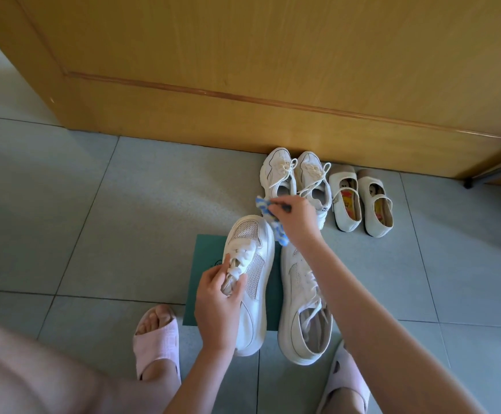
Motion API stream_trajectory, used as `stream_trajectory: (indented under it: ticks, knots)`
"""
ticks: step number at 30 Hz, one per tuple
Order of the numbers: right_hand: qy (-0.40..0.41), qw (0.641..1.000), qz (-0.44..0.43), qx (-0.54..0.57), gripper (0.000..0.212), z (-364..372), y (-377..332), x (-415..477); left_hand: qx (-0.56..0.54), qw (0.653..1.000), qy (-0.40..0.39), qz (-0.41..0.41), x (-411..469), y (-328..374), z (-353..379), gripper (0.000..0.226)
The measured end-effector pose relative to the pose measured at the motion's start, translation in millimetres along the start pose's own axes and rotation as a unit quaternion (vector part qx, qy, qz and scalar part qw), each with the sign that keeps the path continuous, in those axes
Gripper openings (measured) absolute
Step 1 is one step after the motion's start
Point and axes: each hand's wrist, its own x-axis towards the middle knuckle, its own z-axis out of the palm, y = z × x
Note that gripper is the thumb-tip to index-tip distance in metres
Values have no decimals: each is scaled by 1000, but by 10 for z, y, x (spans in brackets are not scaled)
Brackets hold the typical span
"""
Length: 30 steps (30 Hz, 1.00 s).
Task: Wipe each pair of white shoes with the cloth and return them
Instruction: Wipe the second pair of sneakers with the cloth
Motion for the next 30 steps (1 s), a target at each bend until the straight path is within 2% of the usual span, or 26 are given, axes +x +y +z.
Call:
stream_trajectory:
  ticks: [4, 7, 9, 13, 20, 30]
  knots:
    - [-100, 991, -49, -80, 21, 285, -171, 325, 15, 1000, 8, -7, 5, 17, 25, 33]
    - [-204, 956, -82, -194, 23, 477, -180, 416, 20, 1000, 6, -6, -3, 30, 50, 35]
    - [-221, 940, -76, -249, 23, 519, -122, 433, 18, 1000, 4, -8, -4, 25, 57, 36]
    - [-185, 954, -71, -224, 22, 398, 5, 405, 1, 1000, 12, -12, -4, 26, 38, 38]
    - [-90, 994, -3, -56, 20, 249, 231, 131, -4, 1000, 4, -15, 9, 26, 6, 36]
    - [29, 990, 96, 95, 18, 400, 362, -315, -16, 998, -25, -48, 39, 27, -37, 37]
